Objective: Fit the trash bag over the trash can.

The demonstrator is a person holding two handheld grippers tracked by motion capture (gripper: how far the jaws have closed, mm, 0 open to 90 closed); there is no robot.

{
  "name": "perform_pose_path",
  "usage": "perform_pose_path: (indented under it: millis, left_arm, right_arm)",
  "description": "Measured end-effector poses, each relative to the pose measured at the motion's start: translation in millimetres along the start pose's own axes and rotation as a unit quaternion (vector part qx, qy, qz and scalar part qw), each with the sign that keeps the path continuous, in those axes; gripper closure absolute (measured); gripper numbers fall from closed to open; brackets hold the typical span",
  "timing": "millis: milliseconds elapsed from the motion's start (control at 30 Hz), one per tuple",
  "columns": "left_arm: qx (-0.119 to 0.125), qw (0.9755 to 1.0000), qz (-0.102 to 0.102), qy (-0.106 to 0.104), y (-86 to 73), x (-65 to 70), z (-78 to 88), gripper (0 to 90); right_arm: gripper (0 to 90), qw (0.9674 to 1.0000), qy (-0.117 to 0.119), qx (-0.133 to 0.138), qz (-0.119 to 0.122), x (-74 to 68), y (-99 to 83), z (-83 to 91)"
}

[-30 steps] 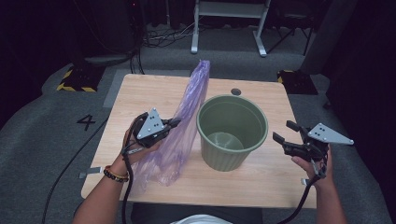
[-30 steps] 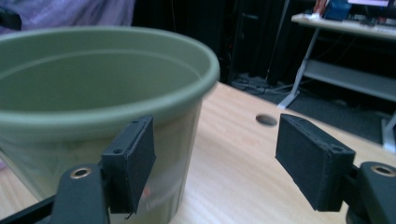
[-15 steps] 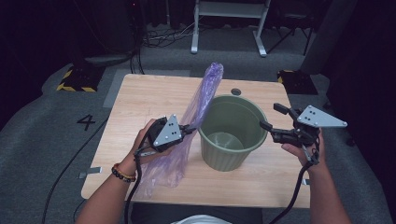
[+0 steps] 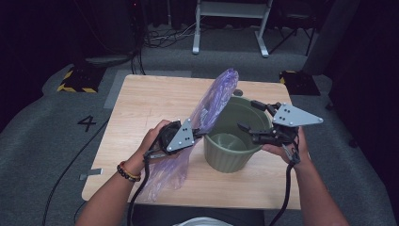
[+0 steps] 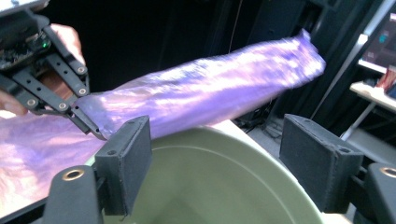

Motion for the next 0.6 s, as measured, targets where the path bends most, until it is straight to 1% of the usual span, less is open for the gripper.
perform_pose_path:
  millis: [67, 167, 200, 233, 267, 300, 333, 367, 400, 433, 467, 500, 533, 600]
  left_arm:
    - [-0.002, 1.0000, -0.004, -0.001, 2.1, -2.5, 0.9, 89.7]
    - [-0.005, 0.9999, -0.011, 0.005, 7.0, -7.3, 2.6, 89.7]
    - [-0.004, 0.9999, -0.012, 0.006, 9.2, -8.7, 3.1, 89.8]
    - [0.000, 0.9999, -0.014, 0.002, 11.6, -9.7, 2.8, 89.7]
    - [0.000, 0.9999, -0.016, 0.002, 14.2, -9.8, 2.1, 89.7]
    - [-0.002, 0.9998, -0.020, -0.003, 16.7, -9.3, 0.4, 89.7]
    - [-0.003, 0.9997, -0.023, -0.011, 19.2, -8.5, -1.4, 89.8]
    - [-0.002, 0.9995, -0.025, -0.021, 21.5, -7.4, -3.9, 89.7]
    - [-0.003, 0.9992, -0.026, -0.031, 23.5, -6.3, -6.7, 89.7]
    - [-0.009, 0.9988, -0.029, -0.038, 25.0, -5.5, -9.5, 89.7]
    - [-0.009, 0.9987, -0.030, -0.041, 26.2, -4.9, -12.4, 89.7]
    - [-0.012, 0.9985, -0.030, -0.044, 26.9, -4.0, -14.9, 89.7]
    - [-0.015, 0.9983, -0.034, -0.046, 27.6, -3.4, -17.5, 89.7]
    - [-0.018, 0.9981, -0.035, -0.048, 28.1, -2.4, -20.1, 89.7]
  right_arm:
    - [25.7, 1.0000, 0.006, -0.001, 0.007, -3.3, 1.2, -3.6]
    - [25.8, 0.9994, 0.028, -0.001, -0.018, -4.7, 1.8, -8.0]
    - [25.9, 0.9992, 0.030, -0.001, -0.027, -4.3, 2.3, -8.8]
    - [26.2, 0.9988, 0.033, -0.001, -0.037, -3.8, 2.9, -9.3]
    - [26.3, 0.9984, 0.034, 0.001, -0.045, -2.7, 3.8, -9.5]
    - [26.3, 0.9983, 0.031, 0.002, -0.049, -2.0, 4.9, -9.4]
    - [25.6, 0.9988, 0.025, 0.003, -0.043, -1.6, 6.1, -9.0]
    - [24.9, 0.9995, 0.018, 0.003, -0.025, -2.1, 7.3, -8.4]
    - [24.6, 0.9999, 0.010, 0.001, 0.002, -3.1, 8.3, -7.3]
    - [24.5, 0.9997, 0.004, 0.000, 0.023, -4.4, 8.8, -5.8]
    - [24.5, 0.9995, 0.004, 0.004, 0.029, -4.9, 8.6, -4.2]
    - [24.5, 0.9997, 0.009, 0.010, 0.021, -4.4, 8.1, -2.4]
    - [24.6, 0.9997, 0.016, 0.015, 0.005, -3.2, 7.2, -0.7]
    - [24.6, 0.9990, 0.031, 0.023, -0.024, -0.8, 5.8, 2.7]
Point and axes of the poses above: each handheld gripper's, and its own axes: z roughly backward along the jaws, y roughly out of its top, x roughly to its right, the point moved 2 cm from there along -z, roughly forward along the jaws, and after that the axes turned 11 degrees about x, right-handed, at the moved point
